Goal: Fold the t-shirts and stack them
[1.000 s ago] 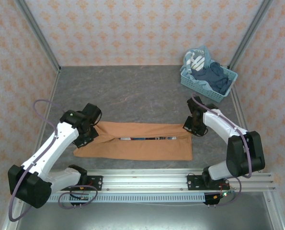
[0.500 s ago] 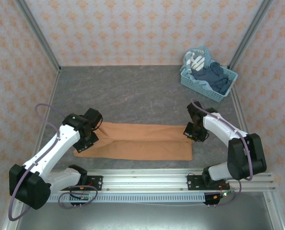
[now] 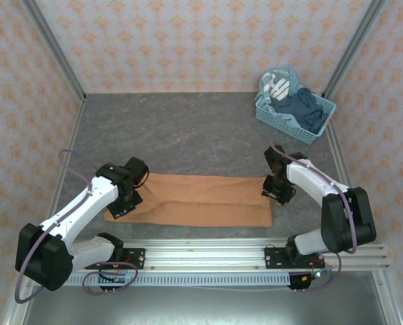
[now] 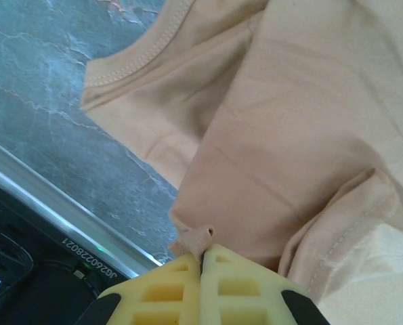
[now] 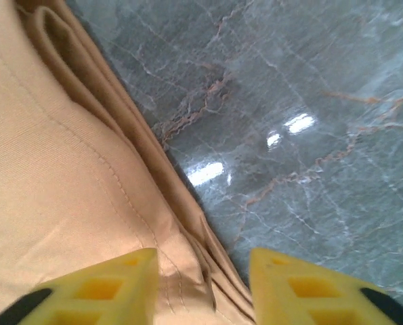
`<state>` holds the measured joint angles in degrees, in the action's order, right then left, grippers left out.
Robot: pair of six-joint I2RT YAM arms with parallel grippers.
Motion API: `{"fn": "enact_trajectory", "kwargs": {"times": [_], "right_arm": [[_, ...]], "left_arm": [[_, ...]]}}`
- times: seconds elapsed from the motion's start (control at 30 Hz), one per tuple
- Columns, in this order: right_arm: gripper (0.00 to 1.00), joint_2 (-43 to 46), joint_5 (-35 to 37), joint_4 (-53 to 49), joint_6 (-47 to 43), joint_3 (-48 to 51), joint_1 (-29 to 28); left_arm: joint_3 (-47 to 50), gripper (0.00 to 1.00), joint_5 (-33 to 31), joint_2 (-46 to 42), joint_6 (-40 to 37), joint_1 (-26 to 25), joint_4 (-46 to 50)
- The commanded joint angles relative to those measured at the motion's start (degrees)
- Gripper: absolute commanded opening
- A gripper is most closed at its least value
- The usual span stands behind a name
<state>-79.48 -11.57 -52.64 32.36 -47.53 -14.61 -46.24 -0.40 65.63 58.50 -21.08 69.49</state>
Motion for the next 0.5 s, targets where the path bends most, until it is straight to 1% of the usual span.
{"fn": "enact_trajectory", "kwargs": {"times": [0.0, 0.13, 0.23, 0.37, 0.47], "right_arm": [[0.45, 3.92, 2.61, -2.86, 0.27, -2.88, -0.2], [0.45, 3.53, 0.05, 0.68, -0.21, -4.01, -0.41], [0.45, 0.8, -2.09, 3.31, -1.38, -4.95, -0.97], [0.44, -3.39, -2.6, 4.01, -2.17, -6.07, -1.38], [0.44, -4.28, -2.67, 4.21, -2.37, -6.64, -1.34]], "left_arm": [[-0.25, 0.0, 0.98, 0.87, 1.09, -1.05, -0.61], [-0.89, 0.0, 3.27, 1.74, 2.24, -3.5, -1.11], [-1.86, 0.0, 4.51, 2.13, 3.88, -6.05, -1.78], [-4.19, 0.0, 5.72, 3.98, 6.0, -9.08, -3.04], [-6.26, 0.0, 5.85, 5.76, 7.27, -11.36, -3.49]]}}
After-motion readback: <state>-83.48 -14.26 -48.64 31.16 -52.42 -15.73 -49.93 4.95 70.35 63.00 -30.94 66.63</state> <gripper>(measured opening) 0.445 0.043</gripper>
